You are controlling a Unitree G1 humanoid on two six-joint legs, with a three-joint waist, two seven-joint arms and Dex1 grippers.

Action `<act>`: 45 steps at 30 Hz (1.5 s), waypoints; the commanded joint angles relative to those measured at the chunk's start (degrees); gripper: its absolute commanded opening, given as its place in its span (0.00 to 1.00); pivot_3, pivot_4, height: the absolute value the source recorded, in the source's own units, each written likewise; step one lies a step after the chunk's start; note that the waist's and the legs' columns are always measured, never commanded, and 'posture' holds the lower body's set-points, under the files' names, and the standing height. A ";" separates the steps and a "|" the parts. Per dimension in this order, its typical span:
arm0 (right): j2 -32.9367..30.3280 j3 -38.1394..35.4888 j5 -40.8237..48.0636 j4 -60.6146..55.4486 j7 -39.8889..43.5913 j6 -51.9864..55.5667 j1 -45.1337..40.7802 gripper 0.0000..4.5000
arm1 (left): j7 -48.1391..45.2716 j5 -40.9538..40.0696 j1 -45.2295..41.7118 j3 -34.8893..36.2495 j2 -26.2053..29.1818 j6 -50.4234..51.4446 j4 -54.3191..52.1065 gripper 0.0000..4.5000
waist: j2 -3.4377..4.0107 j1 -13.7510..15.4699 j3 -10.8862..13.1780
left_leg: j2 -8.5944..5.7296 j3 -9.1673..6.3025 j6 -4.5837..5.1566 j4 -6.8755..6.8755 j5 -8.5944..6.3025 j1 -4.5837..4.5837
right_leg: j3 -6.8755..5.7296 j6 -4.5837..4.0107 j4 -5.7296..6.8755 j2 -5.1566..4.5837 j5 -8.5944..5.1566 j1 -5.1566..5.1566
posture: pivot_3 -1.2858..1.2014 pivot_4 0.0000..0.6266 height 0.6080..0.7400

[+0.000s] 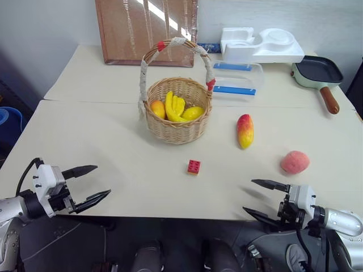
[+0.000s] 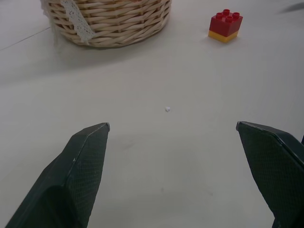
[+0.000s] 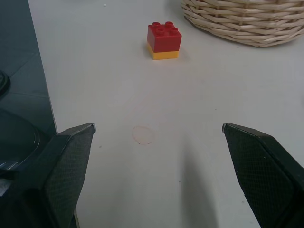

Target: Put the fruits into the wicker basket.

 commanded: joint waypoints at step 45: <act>12.56 20.16 -5.60 4.48 -7.73 22.77 -32.25 0.34 | -1.56 -6.93 -14.26 -13.42 0.34 11.84 -13.17 1.00 | 0.01 -1.35 0.01 | -0.07 0.08 -0.02 0.48 -0.04 -0.45 | -0.01 0.04 0.36 0.12 0.03 -0.36 | 0.52 0.24 1.00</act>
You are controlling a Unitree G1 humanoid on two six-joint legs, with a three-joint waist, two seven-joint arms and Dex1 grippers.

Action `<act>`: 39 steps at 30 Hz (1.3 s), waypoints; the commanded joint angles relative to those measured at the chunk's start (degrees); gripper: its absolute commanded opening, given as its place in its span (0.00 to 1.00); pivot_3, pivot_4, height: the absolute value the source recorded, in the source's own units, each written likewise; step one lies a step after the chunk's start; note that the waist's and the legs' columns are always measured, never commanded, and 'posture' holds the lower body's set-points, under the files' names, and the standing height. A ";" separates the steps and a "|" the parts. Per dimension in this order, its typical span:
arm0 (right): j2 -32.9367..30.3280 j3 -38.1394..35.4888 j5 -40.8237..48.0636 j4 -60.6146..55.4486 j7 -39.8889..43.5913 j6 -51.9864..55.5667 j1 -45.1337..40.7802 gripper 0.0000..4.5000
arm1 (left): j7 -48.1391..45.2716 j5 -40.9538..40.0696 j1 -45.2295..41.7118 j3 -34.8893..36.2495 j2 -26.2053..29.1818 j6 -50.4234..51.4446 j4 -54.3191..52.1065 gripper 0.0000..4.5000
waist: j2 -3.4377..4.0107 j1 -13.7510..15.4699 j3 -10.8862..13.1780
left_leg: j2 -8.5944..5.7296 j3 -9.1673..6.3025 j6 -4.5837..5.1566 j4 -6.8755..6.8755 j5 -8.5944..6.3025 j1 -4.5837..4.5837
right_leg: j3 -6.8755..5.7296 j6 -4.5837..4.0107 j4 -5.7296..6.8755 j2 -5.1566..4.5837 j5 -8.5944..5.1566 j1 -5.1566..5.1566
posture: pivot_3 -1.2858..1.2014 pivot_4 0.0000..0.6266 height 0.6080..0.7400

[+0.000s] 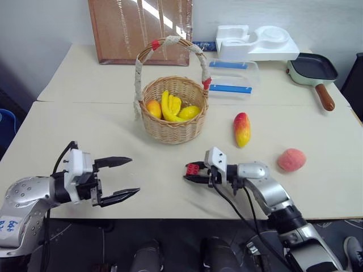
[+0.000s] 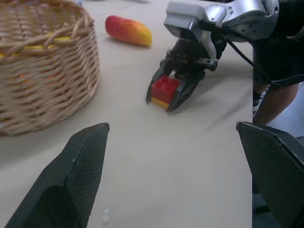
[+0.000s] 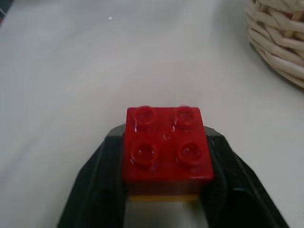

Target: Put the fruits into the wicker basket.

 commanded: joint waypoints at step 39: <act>-30.34 -49.28 11.15 26.79 -14.15 -10.73 7.64 0.99 | -1.70 0.28 -12.12 -6.90 -5.45 -1.97 4.88 1.00 | 0.33 -0.35 0.15 | 0.03 0.92 0.14 0.02 0.02 0.32 | 0.54 0.10 -0.38 0.10 0.06 0.20 | 0.52 0.24 1.00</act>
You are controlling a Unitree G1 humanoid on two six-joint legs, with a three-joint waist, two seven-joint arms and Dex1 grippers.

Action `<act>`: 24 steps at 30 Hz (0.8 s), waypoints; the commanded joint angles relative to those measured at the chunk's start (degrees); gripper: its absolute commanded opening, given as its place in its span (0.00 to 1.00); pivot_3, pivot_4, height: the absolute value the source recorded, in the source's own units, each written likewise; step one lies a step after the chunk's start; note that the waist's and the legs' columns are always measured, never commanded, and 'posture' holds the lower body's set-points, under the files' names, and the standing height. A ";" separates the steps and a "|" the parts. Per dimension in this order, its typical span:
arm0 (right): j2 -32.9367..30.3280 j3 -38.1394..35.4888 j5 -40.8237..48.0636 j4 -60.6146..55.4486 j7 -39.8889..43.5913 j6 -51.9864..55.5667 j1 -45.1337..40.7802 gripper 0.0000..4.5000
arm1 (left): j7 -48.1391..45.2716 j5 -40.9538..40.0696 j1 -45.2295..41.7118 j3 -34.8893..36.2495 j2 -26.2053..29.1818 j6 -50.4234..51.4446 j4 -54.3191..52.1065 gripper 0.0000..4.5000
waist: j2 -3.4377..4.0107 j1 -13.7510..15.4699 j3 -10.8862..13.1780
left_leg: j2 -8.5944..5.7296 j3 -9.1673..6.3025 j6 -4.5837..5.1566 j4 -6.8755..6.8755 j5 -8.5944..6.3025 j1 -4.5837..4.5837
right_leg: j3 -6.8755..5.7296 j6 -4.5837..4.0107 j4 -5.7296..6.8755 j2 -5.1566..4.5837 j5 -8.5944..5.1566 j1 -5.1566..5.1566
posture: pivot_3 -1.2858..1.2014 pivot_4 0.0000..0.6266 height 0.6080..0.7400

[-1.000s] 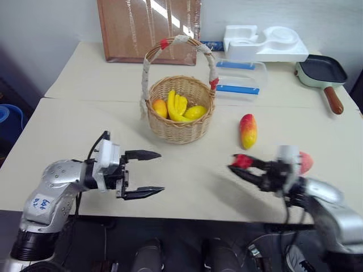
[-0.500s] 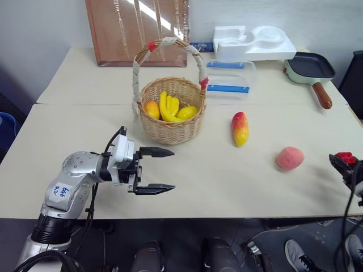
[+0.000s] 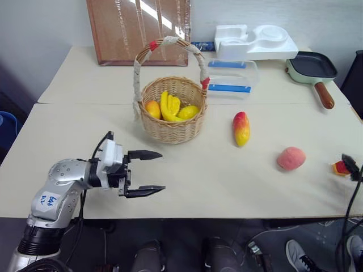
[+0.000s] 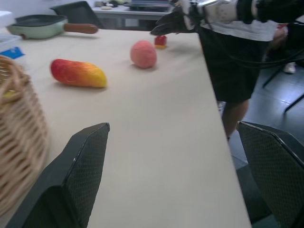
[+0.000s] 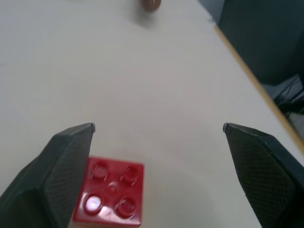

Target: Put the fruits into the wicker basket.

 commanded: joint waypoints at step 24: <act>17.54 43.61 -10.43 -0.17 -7.74 60.57 -53.21 0.99 | 9.03 -2.34 2.41 7.24 -1.06 1.79 -3.31 1.00 | 0.02 0.01 0.00 | -0.09 0.15 0.05 0.07 -0.08 -1.35 | -0.22 0.11 0.48 -0.12 0.10 -1.45 | 0.52 0.24 1.00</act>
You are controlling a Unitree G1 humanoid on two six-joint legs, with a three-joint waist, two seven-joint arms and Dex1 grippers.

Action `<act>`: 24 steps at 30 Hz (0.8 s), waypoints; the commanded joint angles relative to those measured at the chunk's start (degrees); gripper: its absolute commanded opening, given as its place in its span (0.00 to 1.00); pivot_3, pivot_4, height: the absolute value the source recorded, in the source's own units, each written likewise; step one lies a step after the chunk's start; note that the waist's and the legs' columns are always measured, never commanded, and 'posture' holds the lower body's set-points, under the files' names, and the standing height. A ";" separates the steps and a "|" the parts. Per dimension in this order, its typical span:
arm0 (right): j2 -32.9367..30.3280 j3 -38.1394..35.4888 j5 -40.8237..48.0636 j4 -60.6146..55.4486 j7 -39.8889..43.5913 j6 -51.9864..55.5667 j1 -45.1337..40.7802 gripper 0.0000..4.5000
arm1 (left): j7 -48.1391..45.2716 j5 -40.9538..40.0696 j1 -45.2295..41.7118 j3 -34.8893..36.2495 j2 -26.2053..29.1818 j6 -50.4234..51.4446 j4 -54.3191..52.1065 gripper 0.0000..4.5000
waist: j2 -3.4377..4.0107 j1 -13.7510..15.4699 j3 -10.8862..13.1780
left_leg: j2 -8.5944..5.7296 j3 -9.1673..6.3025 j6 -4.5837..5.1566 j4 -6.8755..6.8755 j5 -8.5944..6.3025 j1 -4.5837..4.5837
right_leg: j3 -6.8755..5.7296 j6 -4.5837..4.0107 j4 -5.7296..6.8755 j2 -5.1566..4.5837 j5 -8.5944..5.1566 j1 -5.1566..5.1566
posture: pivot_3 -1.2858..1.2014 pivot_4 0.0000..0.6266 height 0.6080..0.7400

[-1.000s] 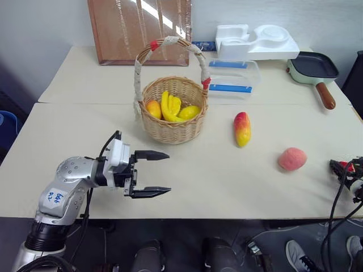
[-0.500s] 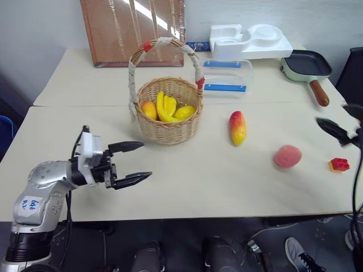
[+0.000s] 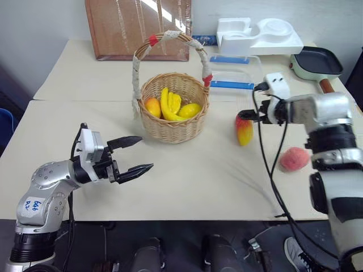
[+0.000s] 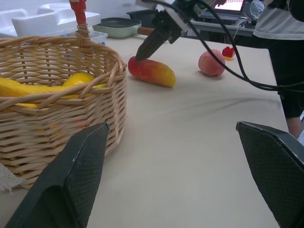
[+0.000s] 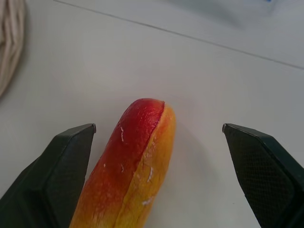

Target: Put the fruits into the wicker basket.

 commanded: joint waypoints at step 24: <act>14.07 -0.06 6.13 -41.46 14.09 -17.07 6.76 0.42 | 10.18 -4.41 7.25 10.84 -4.23 -0.40 -3.42 1.00 | -0.11 -1.26 -0.02 | 0.18 0.02 -0.15 0.20 0.24 0.29 | 0.14 -0.21 0.76 -0.03 0.15 -0.26 | 0.52 0.24 1.00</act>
